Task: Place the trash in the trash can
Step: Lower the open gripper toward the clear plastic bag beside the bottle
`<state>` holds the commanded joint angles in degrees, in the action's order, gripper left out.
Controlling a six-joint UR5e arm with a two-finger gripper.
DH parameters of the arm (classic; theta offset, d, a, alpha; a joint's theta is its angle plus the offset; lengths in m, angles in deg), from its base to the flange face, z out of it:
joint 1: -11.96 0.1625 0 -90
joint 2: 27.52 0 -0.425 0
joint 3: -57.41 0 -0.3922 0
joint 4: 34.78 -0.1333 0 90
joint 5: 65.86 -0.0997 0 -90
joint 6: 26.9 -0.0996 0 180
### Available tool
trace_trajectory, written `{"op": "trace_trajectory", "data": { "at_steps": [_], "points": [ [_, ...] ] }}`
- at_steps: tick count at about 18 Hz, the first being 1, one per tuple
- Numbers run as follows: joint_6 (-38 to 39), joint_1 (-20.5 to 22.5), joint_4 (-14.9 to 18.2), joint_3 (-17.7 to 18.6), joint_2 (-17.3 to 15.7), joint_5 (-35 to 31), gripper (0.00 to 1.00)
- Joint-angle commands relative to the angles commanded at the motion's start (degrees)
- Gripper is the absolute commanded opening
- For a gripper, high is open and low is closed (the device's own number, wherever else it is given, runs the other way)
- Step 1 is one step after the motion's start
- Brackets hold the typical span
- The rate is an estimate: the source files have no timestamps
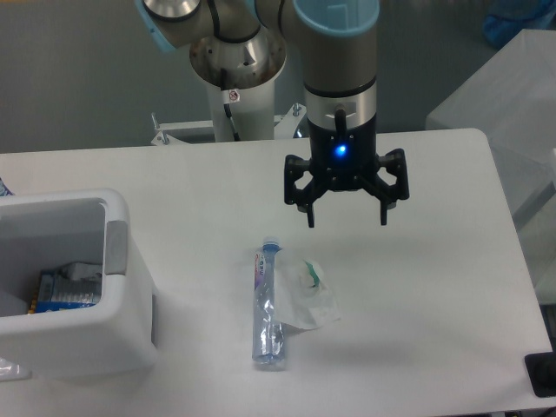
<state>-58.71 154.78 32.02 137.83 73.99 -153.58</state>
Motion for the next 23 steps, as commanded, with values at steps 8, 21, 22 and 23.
{"op": "trace_trajectory", "data": {
  "at_steps": [8,21,22,23],
  "points": [
    [0.2,-0.4,-0.4,2.9,0.4,-0.5,1.00],
    [-1.0,-0.5,-9.1,14.9,1.1,-1.7,1.00],
    [-2.6,-0.6,-9.1,15.0,1.3,-1.8,1.00],
    [-4.8,-0.6,-9.1,15.1,1.6,-2.2,1.00]
  ]
}}
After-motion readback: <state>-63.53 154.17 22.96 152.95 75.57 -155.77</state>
